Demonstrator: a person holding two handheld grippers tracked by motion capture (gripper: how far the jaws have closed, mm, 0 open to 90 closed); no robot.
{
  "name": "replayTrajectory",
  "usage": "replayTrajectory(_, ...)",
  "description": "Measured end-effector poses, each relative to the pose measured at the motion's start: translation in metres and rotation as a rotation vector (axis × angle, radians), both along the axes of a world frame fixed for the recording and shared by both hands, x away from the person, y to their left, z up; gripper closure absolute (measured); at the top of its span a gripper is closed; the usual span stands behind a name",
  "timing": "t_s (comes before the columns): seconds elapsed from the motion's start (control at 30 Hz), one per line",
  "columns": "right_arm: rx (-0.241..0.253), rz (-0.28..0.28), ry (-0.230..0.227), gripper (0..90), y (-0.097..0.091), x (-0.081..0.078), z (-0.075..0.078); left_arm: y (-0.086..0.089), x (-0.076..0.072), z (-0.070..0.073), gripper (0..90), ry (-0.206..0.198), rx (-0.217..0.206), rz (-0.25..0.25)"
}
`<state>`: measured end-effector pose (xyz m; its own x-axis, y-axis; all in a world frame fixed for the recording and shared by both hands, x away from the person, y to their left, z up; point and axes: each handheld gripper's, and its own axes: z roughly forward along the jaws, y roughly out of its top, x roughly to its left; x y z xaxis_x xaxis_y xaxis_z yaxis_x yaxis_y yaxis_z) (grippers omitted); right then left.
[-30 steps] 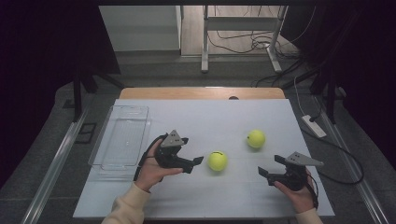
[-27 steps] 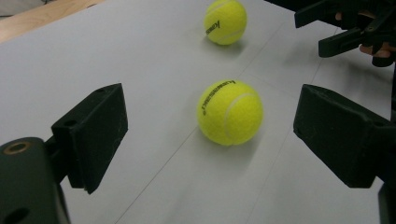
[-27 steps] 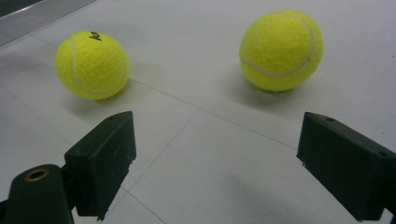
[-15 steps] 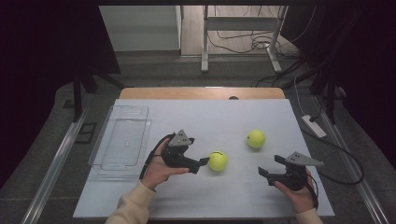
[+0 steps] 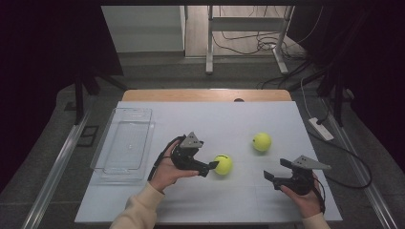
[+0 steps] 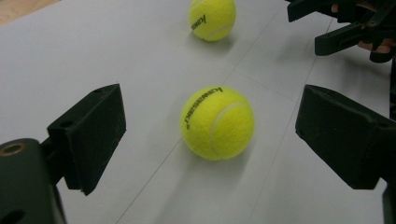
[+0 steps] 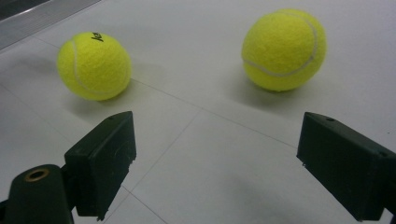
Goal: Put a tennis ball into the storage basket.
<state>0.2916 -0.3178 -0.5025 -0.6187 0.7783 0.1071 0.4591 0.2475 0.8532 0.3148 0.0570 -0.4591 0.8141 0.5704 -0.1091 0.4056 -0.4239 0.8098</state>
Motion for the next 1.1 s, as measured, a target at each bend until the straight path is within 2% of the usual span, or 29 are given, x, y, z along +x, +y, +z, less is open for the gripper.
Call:
replayTrajectory(0.33, 0.0, -0.003, -0.001, 11.3, 0.0, 0.0, 0.001, -0.006, 0.005, 0.0, 9.4, 0.009, 0.01, -0.01)
replayTrajectory(0.73, 0.0, -0.004, -0.001, 11.3, -0.001, 0.001, 0.0, -0.016, 0.011, -0.004, 8.6, 0.039, 0.011, -0.026)
replayTrajectory(1.1, 0.001, -0.004, 0.004, 11.3, -0.001, 0.001, -0.001, -0.027, 0.019, -0.014, 8.6, 0.07, 0.047, -0.021)
